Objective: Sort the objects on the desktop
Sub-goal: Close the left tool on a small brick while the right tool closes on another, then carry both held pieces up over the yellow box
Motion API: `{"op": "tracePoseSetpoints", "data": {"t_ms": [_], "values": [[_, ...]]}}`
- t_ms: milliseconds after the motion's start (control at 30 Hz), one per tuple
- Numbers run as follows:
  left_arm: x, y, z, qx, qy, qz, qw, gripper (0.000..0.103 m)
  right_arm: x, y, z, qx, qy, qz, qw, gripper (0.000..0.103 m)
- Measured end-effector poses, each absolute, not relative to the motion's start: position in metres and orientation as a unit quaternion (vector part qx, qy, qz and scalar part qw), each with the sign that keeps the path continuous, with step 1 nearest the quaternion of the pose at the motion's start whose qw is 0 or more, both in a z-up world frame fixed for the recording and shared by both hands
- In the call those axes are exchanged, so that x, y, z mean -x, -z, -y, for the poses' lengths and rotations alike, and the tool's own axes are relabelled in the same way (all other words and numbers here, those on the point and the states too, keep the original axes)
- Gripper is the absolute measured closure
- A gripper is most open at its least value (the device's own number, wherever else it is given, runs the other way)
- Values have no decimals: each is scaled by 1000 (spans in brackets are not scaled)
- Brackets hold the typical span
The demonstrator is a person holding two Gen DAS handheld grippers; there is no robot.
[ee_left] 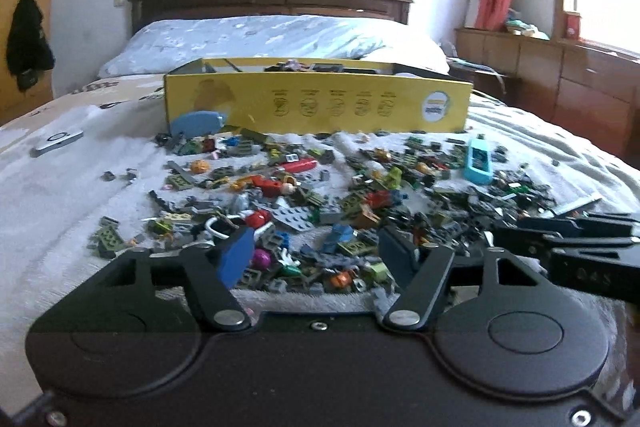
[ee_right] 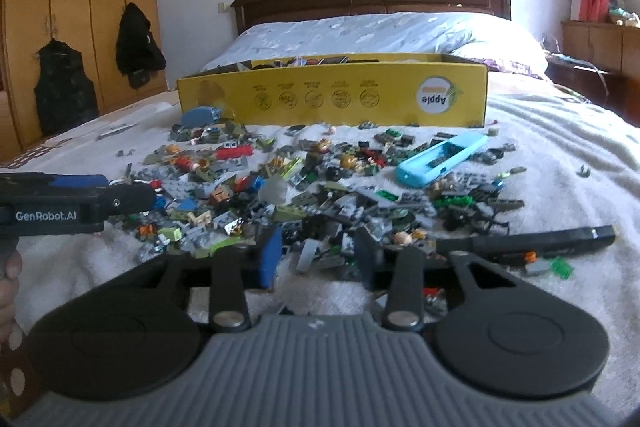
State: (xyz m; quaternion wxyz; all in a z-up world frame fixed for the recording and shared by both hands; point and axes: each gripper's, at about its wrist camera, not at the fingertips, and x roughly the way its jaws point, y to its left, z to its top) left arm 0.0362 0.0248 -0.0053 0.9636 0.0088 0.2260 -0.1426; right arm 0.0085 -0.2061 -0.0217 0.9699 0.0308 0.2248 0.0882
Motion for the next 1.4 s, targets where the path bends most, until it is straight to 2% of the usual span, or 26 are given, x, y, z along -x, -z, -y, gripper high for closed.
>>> {"op": "tracePoseSetpoints", "data": {"t_ms": [267, 600, 700, 1400], "values": [[-39, 14, -15, -17, 180, -230, 956, 56, -10, 23, 196, -30, -129, -223, 966, 71], [-58, 27, -15, 2, 174, -253, 952, 60, -14, 28, 187, -23, -155, -232, 960, 71], [-62, 30, -19, 8, 167, -250, 954, 75, -13, 29, 184, -21, -163, -231, 959, 70], [-62, 3, -52, 41, 141, -218, 965, 77, -44, 25, 138, 17, -213, -233, 949, 69]]}}
